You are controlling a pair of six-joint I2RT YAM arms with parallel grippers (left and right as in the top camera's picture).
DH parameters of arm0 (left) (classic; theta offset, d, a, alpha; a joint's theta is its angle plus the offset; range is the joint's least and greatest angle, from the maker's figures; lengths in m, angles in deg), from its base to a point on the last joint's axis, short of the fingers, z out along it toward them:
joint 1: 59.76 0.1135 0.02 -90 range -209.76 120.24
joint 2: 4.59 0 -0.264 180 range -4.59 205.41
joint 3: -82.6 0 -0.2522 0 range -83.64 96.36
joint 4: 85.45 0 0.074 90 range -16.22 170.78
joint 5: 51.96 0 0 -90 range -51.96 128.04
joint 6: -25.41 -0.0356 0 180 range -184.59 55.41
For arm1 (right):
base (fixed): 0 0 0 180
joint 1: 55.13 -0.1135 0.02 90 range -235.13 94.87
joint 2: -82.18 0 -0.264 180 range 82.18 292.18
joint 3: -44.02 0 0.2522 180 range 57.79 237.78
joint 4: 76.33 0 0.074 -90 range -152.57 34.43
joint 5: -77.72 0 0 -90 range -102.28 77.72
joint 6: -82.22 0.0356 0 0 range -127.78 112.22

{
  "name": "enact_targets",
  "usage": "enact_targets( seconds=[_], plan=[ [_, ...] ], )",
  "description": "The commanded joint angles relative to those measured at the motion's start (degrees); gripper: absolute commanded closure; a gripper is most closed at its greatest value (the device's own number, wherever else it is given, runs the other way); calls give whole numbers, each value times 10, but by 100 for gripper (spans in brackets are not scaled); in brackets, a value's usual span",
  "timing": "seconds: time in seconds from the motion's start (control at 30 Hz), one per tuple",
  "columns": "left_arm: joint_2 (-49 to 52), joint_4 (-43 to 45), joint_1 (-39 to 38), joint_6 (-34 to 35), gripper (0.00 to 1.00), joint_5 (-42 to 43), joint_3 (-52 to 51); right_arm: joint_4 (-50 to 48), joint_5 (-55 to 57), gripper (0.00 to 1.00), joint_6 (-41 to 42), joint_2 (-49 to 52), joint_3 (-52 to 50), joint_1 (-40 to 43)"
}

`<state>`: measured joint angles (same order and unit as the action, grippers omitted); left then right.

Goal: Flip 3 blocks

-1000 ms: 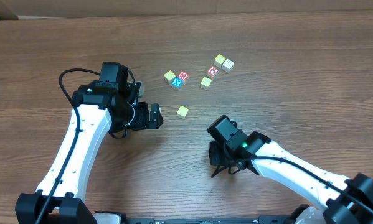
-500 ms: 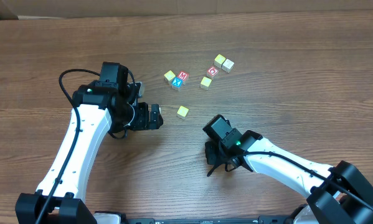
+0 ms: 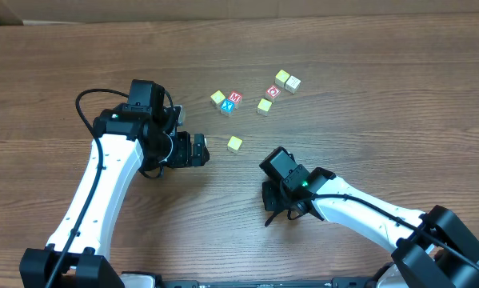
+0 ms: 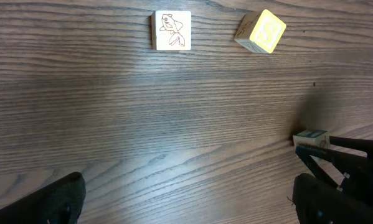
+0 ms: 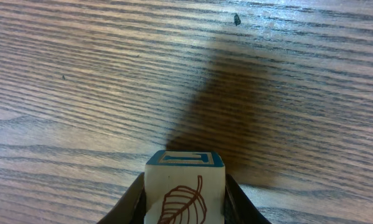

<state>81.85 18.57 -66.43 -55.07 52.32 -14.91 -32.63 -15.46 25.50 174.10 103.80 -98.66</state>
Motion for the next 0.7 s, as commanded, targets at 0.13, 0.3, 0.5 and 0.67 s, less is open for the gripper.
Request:
enact_targets(
  seconds=[0.13,0.3,0.5,0.67],
  plan=[
    [5,-5,-1,3,0,-3,11,-1,-10,63,15,19,1,-2],
    [5,-5,-1,2,0,-3,11,-2,-10,55,15,19,3,-2],
    [5,-5,-1,1,0,-3,11,2,-9,52,14,18,22,-2],
    [5,-5,-1,1,0,-3,11,50,39,48,14,9,79,1]
  ],
)
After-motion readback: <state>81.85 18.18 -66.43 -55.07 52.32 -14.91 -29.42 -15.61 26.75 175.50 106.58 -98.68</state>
